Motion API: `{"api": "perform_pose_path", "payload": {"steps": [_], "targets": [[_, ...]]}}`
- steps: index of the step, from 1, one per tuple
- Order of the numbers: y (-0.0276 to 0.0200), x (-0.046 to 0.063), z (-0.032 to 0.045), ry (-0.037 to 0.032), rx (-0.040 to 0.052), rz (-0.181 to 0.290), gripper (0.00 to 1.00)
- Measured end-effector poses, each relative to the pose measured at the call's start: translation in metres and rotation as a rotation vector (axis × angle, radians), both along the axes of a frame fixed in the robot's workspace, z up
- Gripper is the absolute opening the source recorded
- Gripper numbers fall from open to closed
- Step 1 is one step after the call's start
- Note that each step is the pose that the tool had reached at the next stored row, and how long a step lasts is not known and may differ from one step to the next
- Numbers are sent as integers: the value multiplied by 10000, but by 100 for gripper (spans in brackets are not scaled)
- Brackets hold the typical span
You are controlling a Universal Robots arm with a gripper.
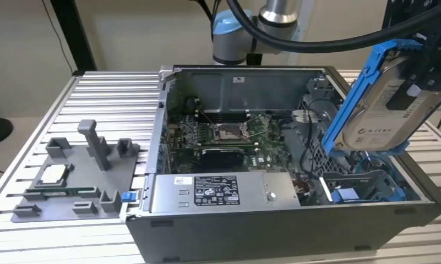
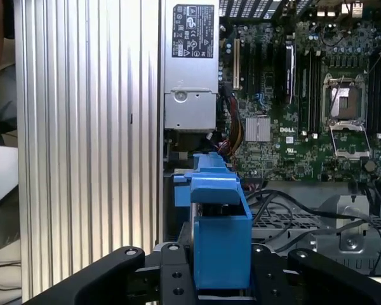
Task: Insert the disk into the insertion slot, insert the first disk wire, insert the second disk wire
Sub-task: 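Insert the disk into the insertion slot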
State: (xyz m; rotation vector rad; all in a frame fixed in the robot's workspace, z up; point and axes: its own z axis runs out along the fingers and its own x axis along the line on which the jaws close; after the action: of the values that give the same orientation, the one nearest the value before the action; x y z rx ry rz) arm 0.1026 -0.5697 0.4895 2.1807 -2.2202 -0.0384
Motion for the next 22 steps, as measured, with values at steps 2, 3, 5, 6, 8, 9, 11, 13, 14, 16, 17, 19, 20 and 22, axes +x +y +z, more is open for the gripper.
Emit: {"api": "perform_pose_path", "payload": {"steps": [2, 3, 5, 6, 8, 9, 11, 13, 14, 16, 17, 19, 20, 22], "targets": [[0, -2, -13, -2, -1, -3, 0], [0, -1, -21, -2, 0, -3, 0], [0, -1, -34, -1, -1, -2, 0], [0, -1, -41, -2, -1, -2, 0], [0, -1, -52, -2, -1, -2, 0], [0, -1, -58, -2, -1, -2, 0], [0, -1, -69, -2, -1, -2, 0], [-1, -1, -81, -2, -3, -2, 0], [-1, -1, -88, -2, -2, -2, 0], [-2, -1, -97, -2, -1, -2, 0], [-2, -1, -101, -2, -1, -2, 0], [-2, -1, -104, -2, -3, -2, 0], [-2, -1, -104, -2, -3, -2, 0], [-2, -1, -106, -2, -1, -2, 0]]}}
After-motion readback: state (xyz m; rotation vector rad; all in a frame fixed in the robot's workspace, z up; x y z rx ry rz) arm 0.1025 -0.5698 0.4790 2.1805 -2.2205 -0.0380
